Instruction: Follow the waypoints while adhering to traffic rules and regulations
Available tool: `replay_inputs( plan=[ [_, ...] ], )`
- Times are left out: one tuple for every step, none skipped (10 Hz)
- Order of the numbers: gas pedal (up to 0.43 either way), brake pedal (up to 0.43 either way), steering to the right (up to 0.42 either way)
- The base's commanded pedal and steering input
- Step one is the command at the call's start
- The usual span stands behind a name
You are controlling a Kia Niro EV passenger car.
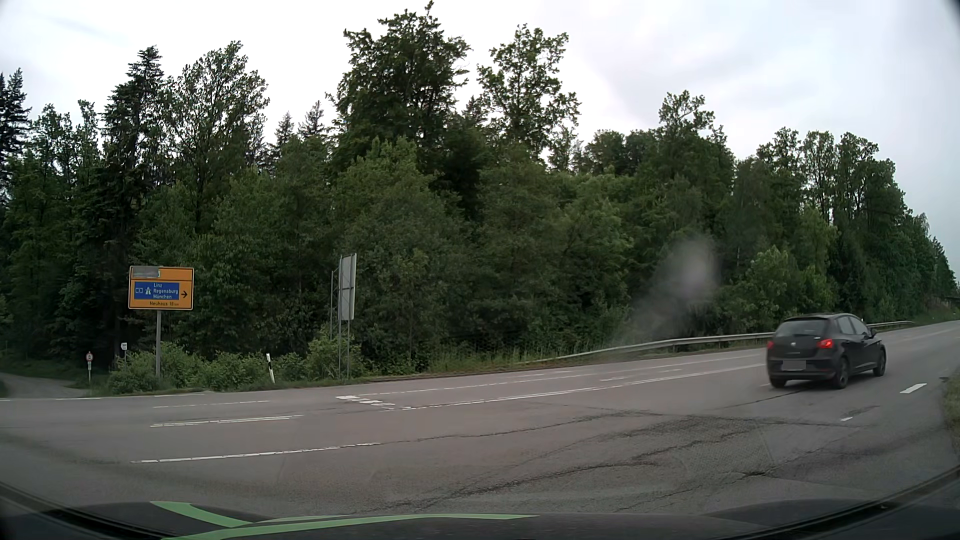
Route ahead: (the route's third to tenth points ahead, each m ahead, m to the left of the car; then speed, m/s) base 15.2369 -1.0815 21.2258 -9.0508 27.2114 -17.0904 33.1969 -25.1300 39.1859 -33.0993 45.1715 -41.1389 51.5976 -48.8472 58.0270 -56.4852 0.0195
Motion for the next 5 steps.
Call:
replay_inputs(
  plan=[
    [0.0,0.256,0.248],
    [0.0,0.256,0.248],
    [0.0,0.256,0.248],
    [0.0,0.256,0.248],
    [0.0,0.256,0.248]
  ],
)
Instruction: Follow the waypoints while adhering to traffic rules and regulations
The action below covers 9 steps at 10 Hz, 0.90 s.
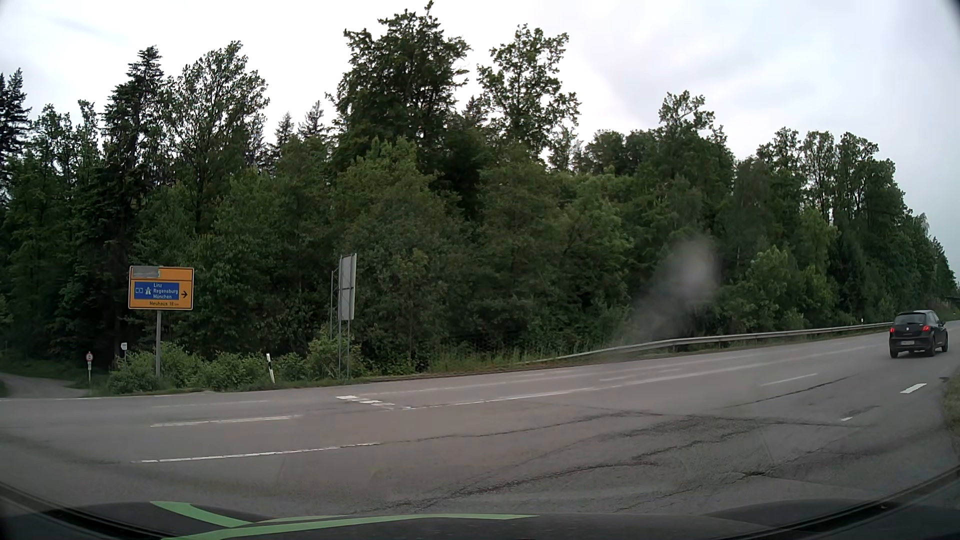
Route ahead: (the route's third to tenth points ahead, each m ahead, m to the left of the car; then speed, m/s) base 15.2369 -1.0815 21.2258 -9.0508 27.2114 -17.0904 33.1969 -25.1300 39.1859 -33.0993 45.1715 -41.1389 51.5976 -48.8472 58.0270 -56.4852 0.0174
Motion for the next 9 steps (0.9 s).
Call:
replay_inputs(
  plan=[
    [0.0,0.256,0.248],
    [0.0,0.256,0.248],
    [0.0,0.256,0.248],
    [0.0,0.238,0.248],
    [0.0,0.091,0.248],
    [0.0,0.0,0.248],
    [0.0,0.0,0.248],
    [0.0,0.0,0.248],
    [0.0,0.0,0.248]
  ],
)
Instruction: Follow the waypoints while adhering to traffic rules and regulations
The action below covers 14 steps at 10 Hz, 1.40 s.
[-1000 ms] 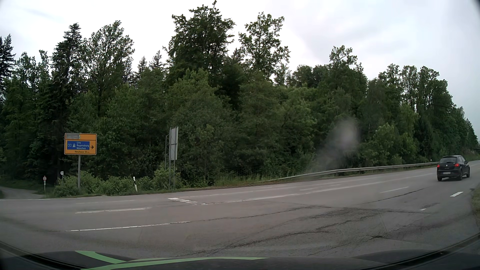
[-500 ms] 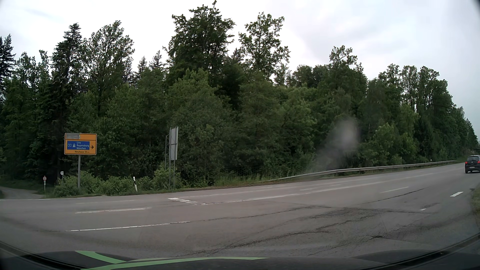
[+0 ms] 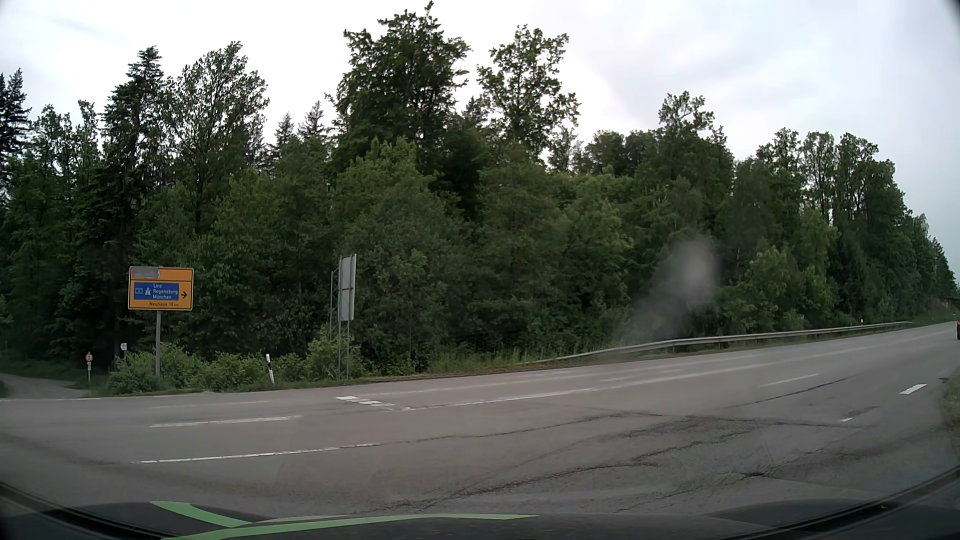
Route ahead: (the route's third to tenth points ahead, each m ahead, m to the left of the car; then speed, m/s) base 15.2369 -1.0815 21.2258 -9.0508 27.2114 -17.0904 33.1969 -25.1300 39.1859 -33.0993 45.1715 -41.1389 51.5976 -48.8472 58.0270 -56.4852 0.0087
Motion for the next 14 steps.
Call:
replay_inputs(
  plan=[
    [0.059,0.0,0.248],
    [0.087,0.0,0.249],
    [0.118,0.0,0.249],
    [0.138,0.0,0.25],
    [0.138,0.0,0.251],
    [0.15,0.0,0.254],
    [0.157,0.0,0.258],
    [0.169,0.0,0.263],
    [0.177,0.0,0.265],
    [0.197,0.0,0.27],
    [0.209,0.0,0.274],
    [0.22,0.0,0.279],
    [0.22,0.0,0.283],
    [0.228,0.0,0.291]
  ],
)
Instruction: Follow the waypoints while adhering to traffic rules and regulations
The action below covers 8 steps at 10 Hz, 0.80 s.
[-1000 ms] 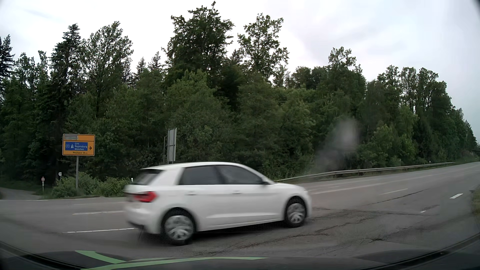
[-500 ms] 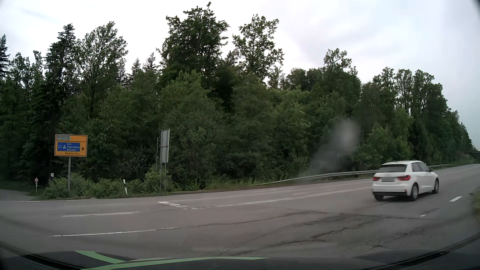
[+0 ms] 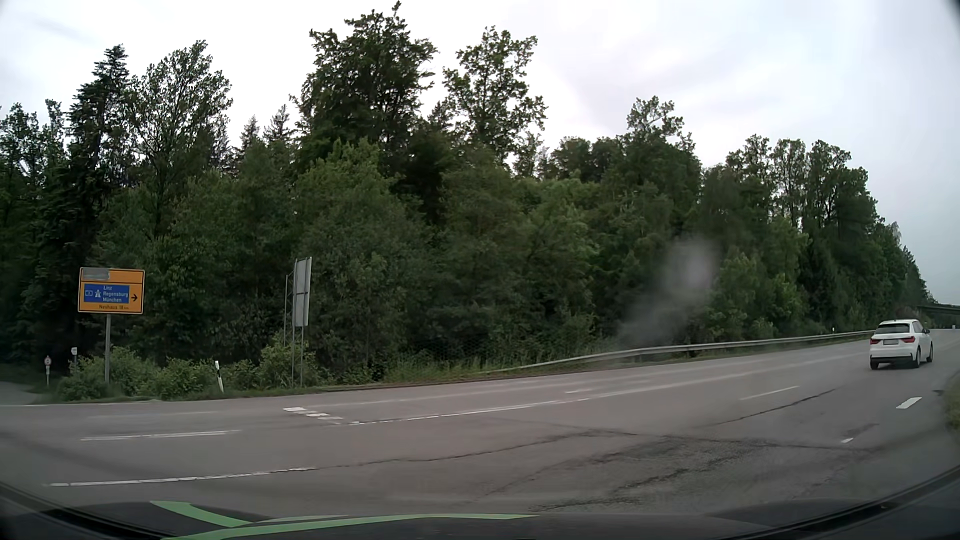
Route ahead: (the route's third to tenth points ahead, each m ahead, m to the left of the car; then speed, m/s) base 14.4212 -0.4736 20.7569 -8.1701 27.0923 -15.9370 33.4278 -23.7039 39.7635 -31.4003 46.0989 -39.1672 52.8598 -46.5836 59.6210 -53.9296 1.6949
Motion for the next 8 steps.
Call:
replay_inputs(
  plan=[
    [0.248,0.0,0.302],
    [0.248,0.0,0.311],
    [0.248,0.0,0.324],
    [0.248,0.0,0.338],
    [0.248,0.0,0.354],
    [0.268,0.0,0.363],
    [0.268,0.0,0.37],
    [0.268,0.0,0.372]
  ],
)
